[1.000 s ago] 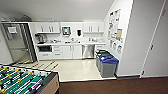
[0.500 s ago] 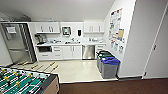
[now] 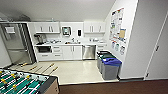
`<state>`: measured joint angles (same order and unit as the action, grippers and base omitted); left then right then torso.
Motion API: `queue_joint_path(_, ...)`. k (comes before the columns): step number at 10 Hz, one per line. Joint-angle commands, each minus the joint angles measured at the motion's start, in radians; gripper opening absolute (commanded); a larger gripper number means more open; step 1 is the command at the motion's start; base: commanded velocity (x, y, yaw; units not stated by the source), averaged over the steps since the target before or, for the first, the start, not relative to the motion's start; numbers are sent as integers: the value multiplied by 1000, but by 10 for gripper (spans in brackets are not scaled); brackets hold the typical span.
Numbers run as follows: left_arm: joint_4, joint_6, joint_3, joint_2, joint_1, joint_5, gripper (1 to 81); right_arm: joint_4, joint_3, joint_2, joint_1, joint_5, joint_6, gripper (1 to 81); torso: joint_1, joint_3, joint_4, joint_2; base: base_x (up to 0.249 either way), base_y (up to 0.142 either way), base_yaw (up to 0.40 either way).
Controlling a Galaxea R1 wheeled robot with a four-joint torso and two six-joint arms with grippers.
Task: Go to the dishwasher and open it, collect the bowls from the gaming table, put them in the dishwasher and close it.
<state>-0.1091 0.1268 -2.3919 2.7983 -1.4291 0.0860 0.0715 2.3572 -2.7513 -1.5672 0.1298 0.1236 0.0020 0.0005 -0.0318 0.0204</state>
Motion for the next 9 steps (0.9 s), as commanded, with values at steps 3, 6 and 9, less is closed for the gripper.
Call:
queue_joint_path(3, -12, 1, 8, -11, 65, 58, 811, 11, -10, 20, 51, -47, -4, 811, 0, 0, 0, 0, 103, 0, 0)
queue_joint_path(6, -12, 1, 8, -11, 65, 58, 811, 11, -10, 19, 51, -47, -2, 811, 0, 0, 0, 0, 104, 0, 0)
queue_joint_path(9, -12, 1, 8, -11, 66, 58, 811, 11, -10, 19, 51, -50, -4, 811, 0, 0, 0, 0, 109, 0, 0)
